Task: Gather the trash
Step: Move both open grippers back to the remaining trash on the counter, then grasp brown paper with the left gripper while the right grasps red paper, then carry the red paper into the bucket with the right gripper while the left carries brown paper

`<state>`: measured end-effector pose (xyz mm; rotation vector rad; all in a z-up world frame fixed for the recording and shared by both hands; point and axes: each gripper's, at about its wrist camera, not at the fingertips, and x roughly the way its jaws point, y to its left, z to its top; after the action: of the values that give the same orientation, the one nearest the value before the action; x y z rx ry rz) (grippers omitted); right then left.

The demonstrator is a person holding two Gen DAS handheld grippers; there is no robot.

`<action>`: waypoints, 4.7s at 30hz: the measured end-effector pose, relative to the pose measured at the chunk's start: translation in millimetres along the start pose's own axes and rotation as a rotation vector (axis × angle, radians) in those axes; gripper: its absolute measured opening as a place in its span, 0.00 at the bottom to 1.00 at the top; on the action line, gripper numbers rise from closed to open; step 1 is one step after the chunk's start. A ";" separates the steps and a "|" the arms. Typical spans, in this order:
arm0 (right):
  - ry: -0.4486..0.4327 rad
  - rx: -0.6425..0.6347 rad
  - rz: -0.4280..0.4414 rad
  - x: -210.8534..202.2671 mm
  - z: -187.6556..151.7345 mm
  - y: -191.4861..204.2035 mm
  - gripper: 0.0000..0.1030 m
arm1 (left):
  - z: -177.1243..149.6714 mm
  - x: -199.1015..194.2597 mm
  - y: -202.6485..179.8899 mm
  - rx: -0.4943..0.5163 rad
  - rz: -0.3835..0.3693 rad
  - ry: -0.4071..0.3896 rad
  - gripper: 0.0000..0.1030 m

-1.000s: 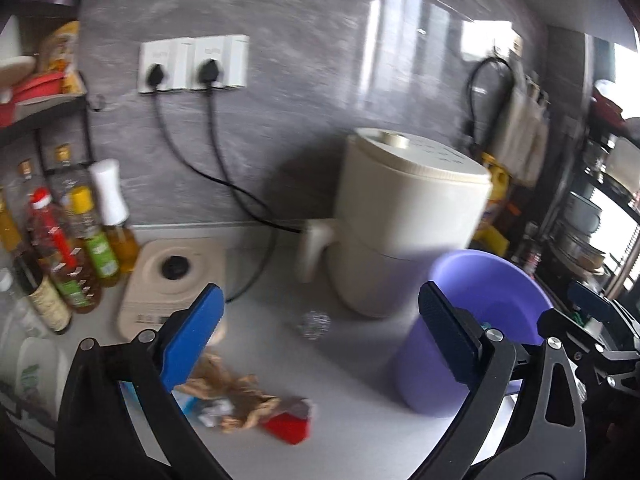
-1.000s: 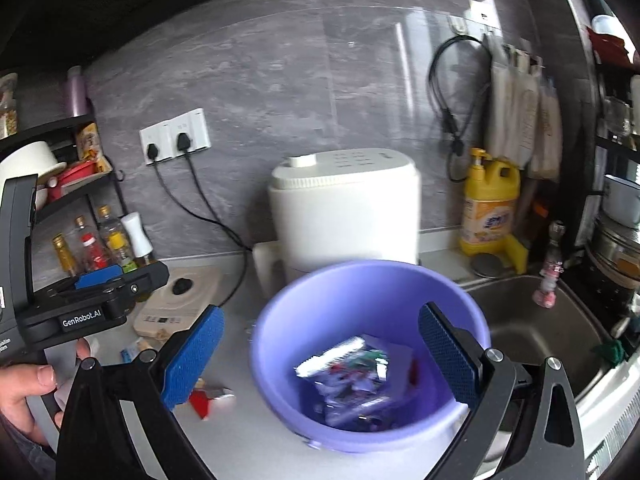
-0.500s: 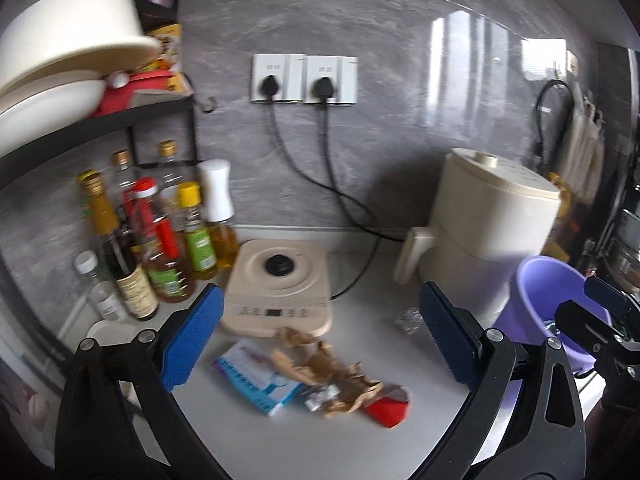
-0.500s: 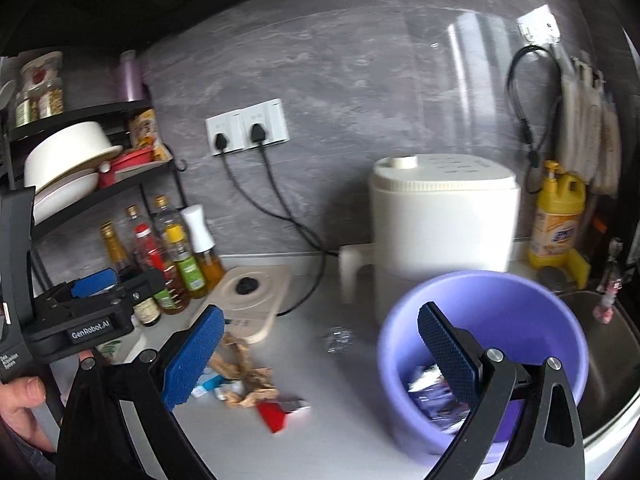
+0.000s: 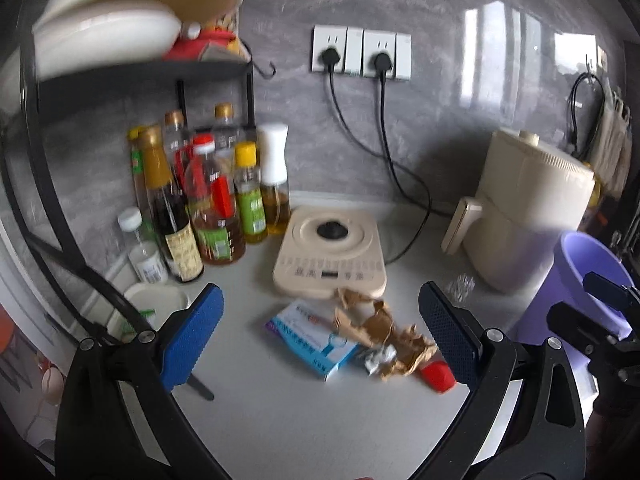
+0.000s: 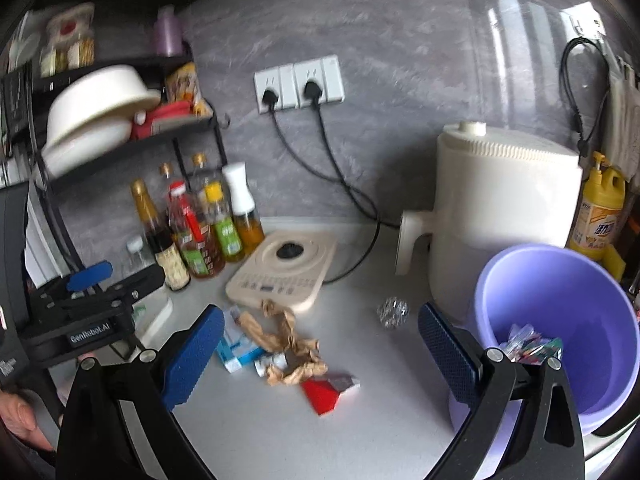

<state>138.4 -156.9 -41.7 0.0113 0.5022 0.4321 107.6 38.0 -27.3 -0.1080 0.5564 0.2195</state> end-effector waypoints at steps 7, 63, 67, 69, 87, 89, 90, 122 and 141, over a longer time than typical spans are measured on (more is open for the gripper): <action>0.116 -0.018 0.046 21.2 -28.1 8.2 0.84 | -30.3 21.7 8.5 0.014 -0.076 0.074 0.94; 0.329 0.162 0.041 106.4 -96.5 -33.8 0.46 | -73.2 116.9 -43.4 -0.006 -0.251 0.194 0.06; 0.328 0.155 0.058 112.2 -94.7 -29.9 0.46 | -66.4 109.2 -37.5 -0.043 -0.217 0.171 0.06; 0.329 0.149 0.062 117.0 -94.0 -27.8 0.46 | -63.6 108.1 -32.9 -0.077 -0.207 0.173 0.06; 0.268 0.065 0.124 98.8 -72.4 -23.6 0.03 | -41.6 78.1 -45.5 -0.056 -0.261 0.124 0.06; 0.243 0.058 0.129 89.0 -65.8 -23.1 0.03 | -36.3 72.4 -47.3 -0.054 -0.262 0.107 0.06; 0.232 0.053 0.131 84.7 -62.5 -22.9 0.03 | -33.2 68.9 -48.2 -0.054 -0.261 0.097 0.06; -0.080 0.028 0.014 -45.5 23.5 -73.3 0.03 | 40.7 -1.3 -128.5 0.052 -0.370 -0.120 0.06; -0.110 0.133 -0.189 -96.1 10.2 -154.2 0.03 | 35.8 1.1 -223.5 0.155 -0.548 -0.092 0.06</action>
<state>128.8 -335.0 -5.9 0.1143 0.4183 0.2112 179.5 -173.1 11.8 -0.0956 0.4322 -0.3499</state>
